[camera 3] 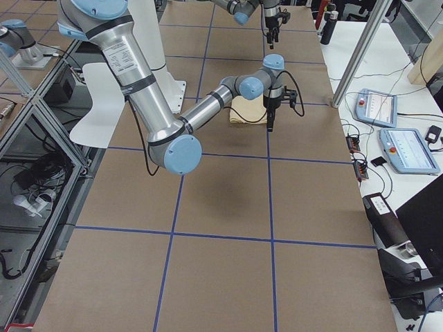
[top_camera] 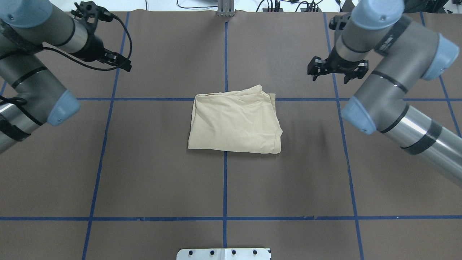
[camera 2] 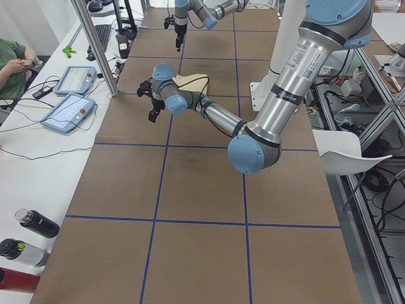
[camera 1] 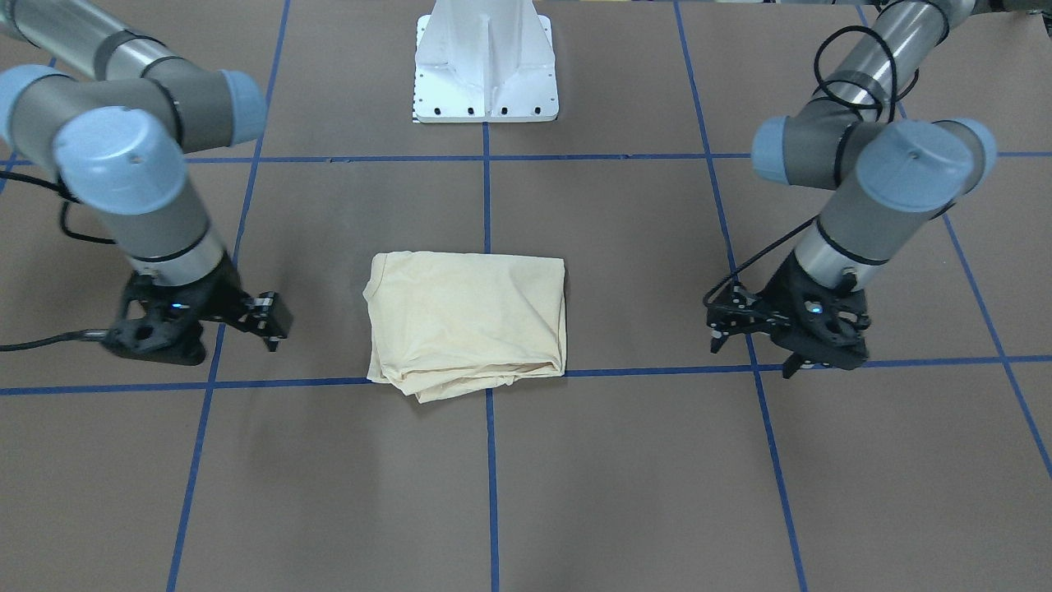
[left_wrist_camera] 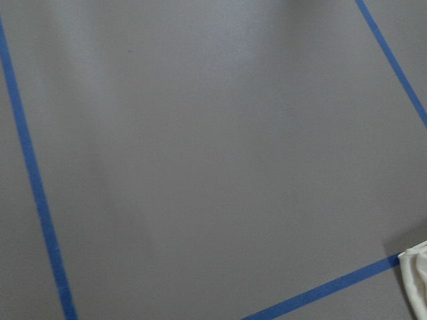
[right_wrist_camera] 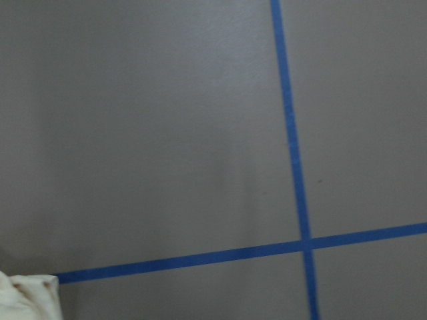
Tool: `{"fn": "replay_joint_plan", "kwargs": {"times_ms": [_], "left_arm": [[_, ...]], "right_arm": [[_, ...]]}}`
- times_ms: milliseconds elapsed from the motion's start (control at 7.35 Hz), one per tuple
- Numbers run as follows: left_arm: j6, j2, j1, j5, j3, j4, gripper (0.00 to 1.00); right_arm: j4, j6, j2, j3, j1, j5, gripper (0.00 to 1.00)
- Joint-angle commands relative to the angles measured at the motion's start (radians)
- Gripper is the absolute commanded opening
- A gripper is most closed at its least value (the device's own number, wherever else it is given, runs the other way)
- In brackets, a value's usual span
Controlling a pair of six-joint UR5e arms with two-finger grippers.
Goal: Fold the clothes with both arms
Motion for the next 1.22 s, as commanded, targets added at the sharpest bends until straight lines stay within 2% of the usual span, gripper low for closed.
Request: {"fn": "replay_joint_plan", "kwargs": {"times_ms": [0, 136, 408, 544, 680, 952, 1088], "left_arm": [[0.215, 0.129, -0.150, -0.006, -0.032, 0.003, 1.00], [0.282, 0.193, -0.197, -0.012, -0.040, -0.005, 1.00], [0.286, 0.296, -0.322, -0.101, -0.064, 0.001, 1.00], [0.288, 0.359, -0.339, -0.088, -0.049, 0.001, 1.00], [0.344, 0.379, -0.447, -0.104, -0.063, 0.003, 1.00], [0.651, 0.480, -0.536, -0.146, -0.050, 0.012, 1.00], [0.656, 0.513, -0.561, -0.225, -0.067, 0.041, 1.00]], "right_arm": [[0.005, -0.332, -0.158, 0.007, 0.188, 0.091, 1.00], [0.007, -0.475, -0.227, 0.006, 0.276, 0.163, 1.00], [0.007, -0.722, -0.344, 0.003, 0.415, 0.211, 1.00], [0.009, -0.807, -0.401, 0.001, 0.470, 0.231, 1.00], [0.010, -0.867, -0.442, 0.001, 0.516, 0.232, 1.00], [0.012, -0.966, -0.534, 0.006, 0.575, 0.232, 1.00], [0.012, -1.008, -0.568, 0.010, 0.611, 0.232, 1.00]]}}
